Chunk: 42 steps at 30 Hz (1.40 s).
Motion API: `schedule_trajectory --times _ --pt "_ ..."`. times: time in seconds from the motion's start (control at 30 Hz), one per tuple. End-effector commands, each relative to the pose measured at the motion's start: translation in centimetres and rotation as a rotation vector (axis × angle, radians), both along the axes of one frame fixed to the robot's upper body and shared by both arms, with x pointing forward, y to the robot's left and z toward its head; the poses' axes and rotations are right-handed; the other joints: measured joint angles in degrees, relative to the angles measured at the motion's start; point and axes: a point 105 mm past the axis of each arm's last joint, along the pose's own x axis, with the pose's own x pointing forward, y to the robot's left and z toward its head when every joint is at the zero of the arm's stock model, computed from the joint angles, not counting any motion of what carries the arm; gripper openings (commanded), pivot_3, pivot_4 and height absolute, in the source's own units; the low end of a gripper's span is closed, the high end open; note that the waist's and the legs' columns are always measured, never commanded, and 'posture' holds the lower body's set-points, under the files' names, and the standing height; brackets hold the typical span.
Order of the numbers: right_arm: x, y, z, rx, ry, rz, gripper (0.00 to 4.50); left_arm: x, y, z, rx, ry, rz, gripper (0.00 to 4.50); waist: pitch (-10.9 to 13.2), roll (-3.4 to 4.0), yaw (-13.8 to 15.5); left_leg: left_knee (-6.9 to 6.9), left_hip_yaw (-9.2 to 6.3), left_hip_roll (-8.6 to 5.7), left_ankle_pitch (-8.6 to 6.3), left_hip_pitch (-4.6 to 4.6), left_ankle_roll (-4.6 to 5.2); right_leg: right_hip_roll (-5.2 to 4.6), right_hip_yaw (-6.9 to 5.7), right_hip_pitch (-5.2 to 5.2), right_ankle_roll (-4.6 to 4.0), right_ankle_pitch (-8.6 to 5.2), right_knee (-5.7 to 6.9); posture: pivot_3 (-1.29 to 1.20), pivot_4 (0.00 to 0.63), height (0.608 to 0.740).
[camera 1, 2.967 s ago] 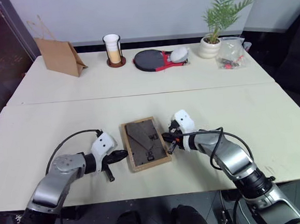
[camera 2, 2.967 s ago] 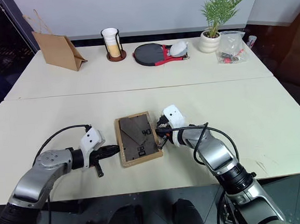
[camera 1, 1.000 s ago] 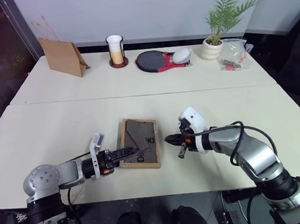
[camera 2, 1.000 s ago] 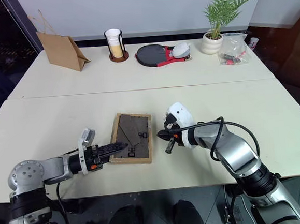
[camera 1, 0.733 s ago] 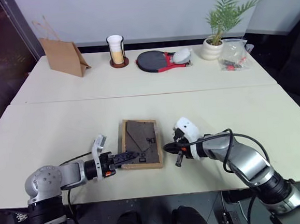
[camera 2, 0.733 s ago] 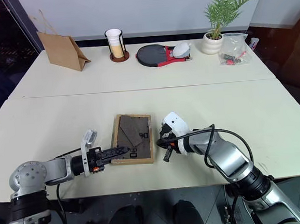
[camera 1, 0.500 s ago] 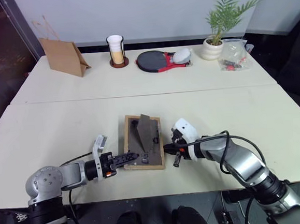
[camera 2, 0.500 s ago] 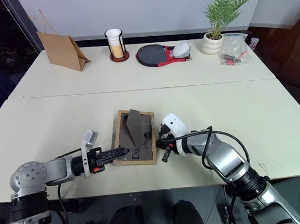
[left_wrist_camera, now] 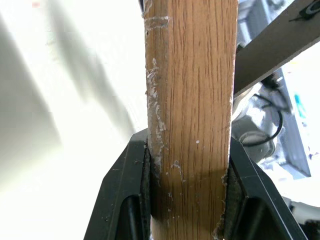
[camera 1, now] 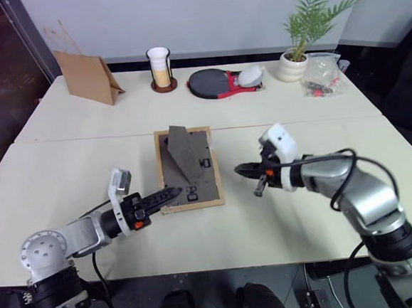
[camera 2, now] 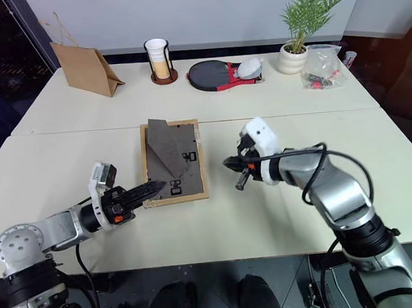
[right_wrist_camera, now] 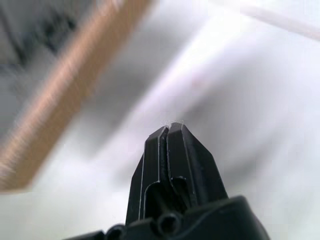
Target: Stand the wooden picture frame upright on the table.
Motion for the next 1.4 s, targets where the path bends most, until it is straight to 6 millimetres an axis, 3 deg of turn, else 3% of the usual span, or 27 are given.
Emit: schedule_trajectory --times 0.03,0.23,0.53,0.83,1.27,1.4 --pt "-0.4 0.1 3.9 0.067 -0.070 0.054 1.42 0.0 -0.4 1.7 -0.029 -0.070 -0.012 1.04 0.0 0.00 0.0 -0.04 0.00 0.00 0.00 0.01 0.00 0.00 0.00 -0.01 0.00 0.00 0.00 0.00 0.150 0.740" --pt "-0.8 1.6 6.2 0.170 -0.032 0.184 4.45 0.2 -0.8 1.3 -0.013 -0.058 -0.013 1.04 0.0 0.00 0.0 -0.23 0.02 -0.01 0.00 0.04 0.00 -0.01 0.00 -0.02 -0.11 -0.06 -0.15 0.00 0.150 0.740" --pt "-1.4 5.4 7.9 0.283 0.022 0.371 4.45 -0.2 -1.5 0.6 0.026 -0.052 -0.034 1.04 0.0 0.02 -0.1 -0.30 0.06 -0.01 0.00 0.01 -0.01 -0.04 0.02 -0.09 -0.05 -0.03 -0.17 0.00 0.150 0.740" --pt "-2.7 7.1 7.3 0.256 0.053 0.478 4.45 -0.1 -2.0 0.4 0.023 -0.051 -0.024 1.04 0.0 0.02 0.0 -0.34 0.07 -0.02 0.00 -0.01 -0.01 -0.10 0.02 -0.11 -0.12 -0.07 -0.19 0.00 0.150 0.740" --pt "-4.2 5.7 7.5 0.198 0.025 0.475 4.45 0.5 -1.9 1.6 0.018 -0.053 0.008 1.04 0.0 0.03 0.0 -0.40 0.07 -0.01 0.00 -0.05 -0.02 -0.20 0.04 -0.17 -0.15 -0.08 -0.22 0.00 0.150 0.740" --pt "-1.7 4.1 7.1 0.069 -0.149 0.325 4.45 -0.1 -2.4 1.9 0.013 -0.056 -0.012 1.04 0.0 0.03 0.0 -0.42 0.07 -0.01 0.00 -0.06 -0.02 -0.22 0.05 -0.18 -0.19 -0.10 -0.27 0.00 0.150 0.740"
